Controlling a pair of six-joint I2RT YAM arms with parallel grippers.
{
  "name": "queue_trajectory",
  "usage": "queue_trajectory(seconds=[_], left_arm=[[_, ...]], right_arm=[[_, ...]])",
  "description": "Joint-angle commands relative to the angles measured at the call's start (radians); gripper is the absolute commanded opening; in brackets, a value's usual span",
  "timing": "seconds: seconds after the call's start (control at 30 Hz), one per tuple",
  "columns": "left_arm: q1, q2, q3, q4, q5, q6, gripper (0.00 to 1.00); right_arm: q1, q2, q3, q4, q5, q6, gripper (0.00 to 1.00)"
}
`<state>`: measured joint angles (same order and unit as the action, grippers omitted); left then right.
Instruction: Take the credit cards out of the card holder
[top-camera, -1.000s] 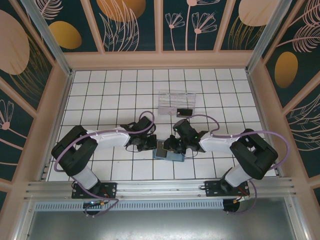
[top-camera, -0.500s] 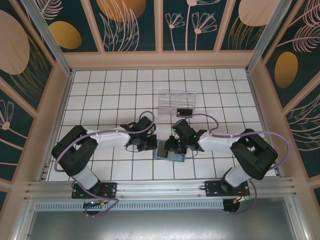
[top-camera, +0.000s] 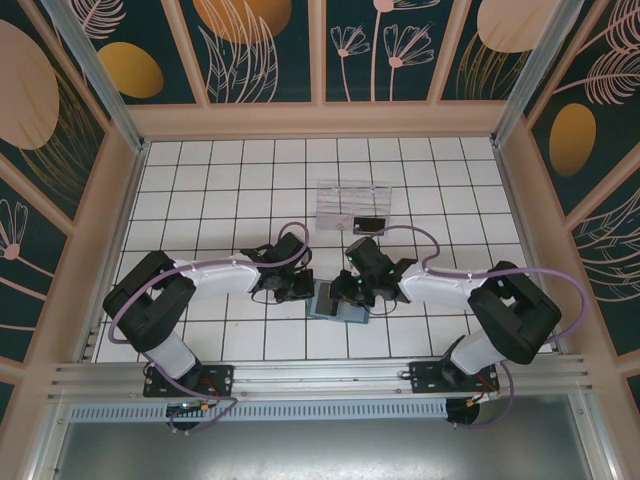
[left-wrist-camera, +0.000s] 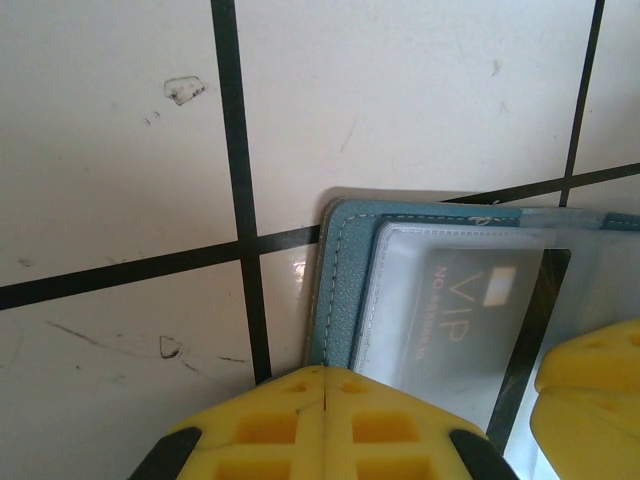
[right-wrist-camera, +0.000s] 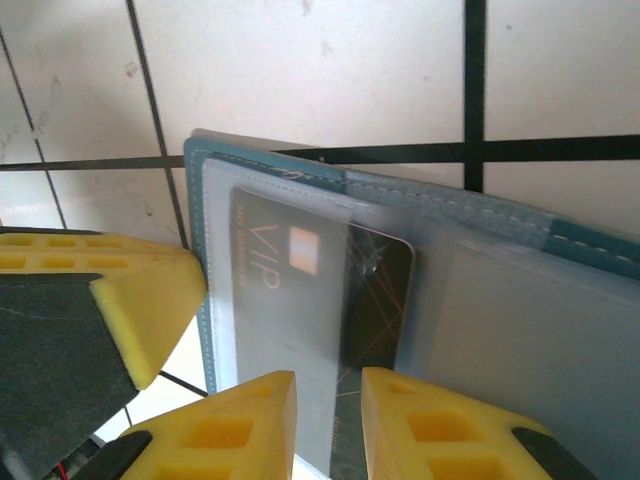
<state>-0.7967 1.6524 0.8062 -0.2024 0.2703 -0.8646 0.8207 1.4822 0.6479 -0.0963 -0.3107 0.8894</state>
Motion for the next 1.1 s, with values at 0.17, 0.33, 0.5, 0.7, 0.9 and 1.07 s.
queue_trajectory(seconds=[0.17,0.33,0.5,0.7,0.9,1.07], left_arm=[[0.000,0.037,-0.015,-0.034,-0.003,0.007,0.06],[0.000,0.041,-0.012,-0.030,0.000,0.004,0.06],[-0.002,0.046,-0.007,-0.032,0.003,0.010,0.06],[-0.004,0.053,-0.006,-0.032,0.007,0.013,0.06],[-0.007,0.056,-0.002,-0.034,0.009,0.013,0.05],[-0.009,0.055,0.001,-0.036,0.007,0.013,0.05]], right_arm=[[0.004,0.015,0.004,-0.078,0.047,-0.019,0.25],[0.005,0.031,0.008,-0.076,0.045,-0.027,0.26],[0.005,0.045,-0.014,0.016,0.009,-0.006,0.26],[0.000,0.047,-0.052,0.096,-0.030,0.018,0.26],[-0.011,0.035,-0.085,0.156,-0.046,0.036,0.22],[-0.023,0.007,-0.120,0.228,-0.081,0.046,0.21]])
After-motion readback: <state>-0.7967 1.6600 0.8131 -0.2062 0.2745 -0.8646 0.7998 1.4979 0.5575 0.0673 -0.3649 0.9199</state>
